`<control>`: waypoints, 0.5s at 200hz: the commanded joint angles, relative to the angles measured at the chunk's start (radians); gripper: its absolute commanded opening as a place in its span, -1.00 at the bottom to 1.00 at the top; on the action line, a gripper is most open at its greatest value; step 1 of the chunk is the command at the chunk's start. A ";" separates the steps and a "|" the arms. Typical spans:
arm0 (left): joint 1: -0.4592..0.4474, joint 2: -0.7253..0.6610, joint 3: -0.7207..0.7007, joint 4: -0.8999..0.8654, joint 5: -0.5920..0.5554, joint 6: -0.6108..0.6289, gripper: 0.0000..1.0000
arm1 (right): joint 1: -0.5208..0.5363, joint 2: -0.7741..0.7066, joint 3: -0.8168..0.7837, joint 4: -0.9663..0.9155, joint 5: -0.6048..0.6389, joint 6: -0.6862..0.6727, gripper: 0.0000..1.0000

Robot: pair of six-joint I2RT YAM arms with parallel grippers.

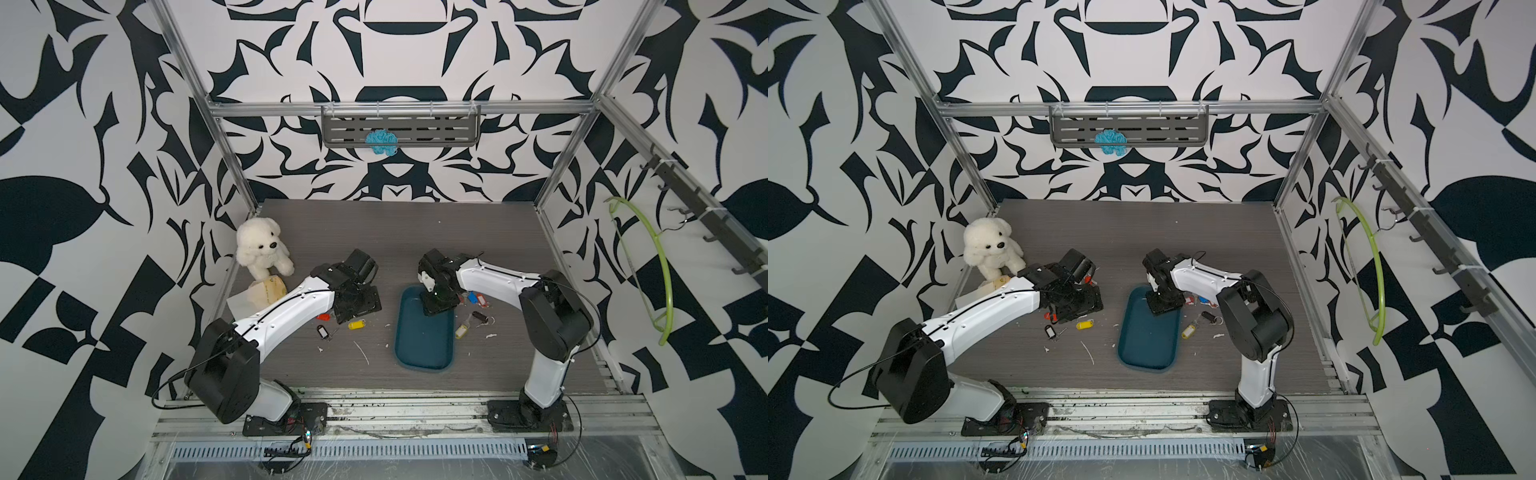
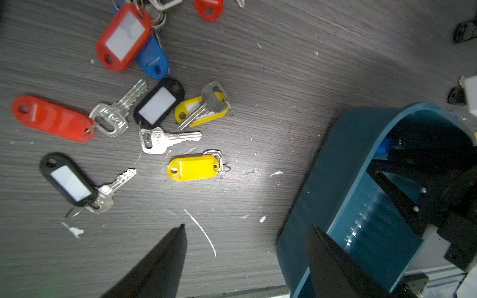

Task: Take the keys out of the storage box
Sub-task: Adjust the key in the storage box.

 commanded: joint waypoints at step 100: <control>-0.030 0.038 0.034 -0.013 0.000 -0.014 0.59 | 0.057 -0.269 -0.114 0.105 0.246 0.193 -0.94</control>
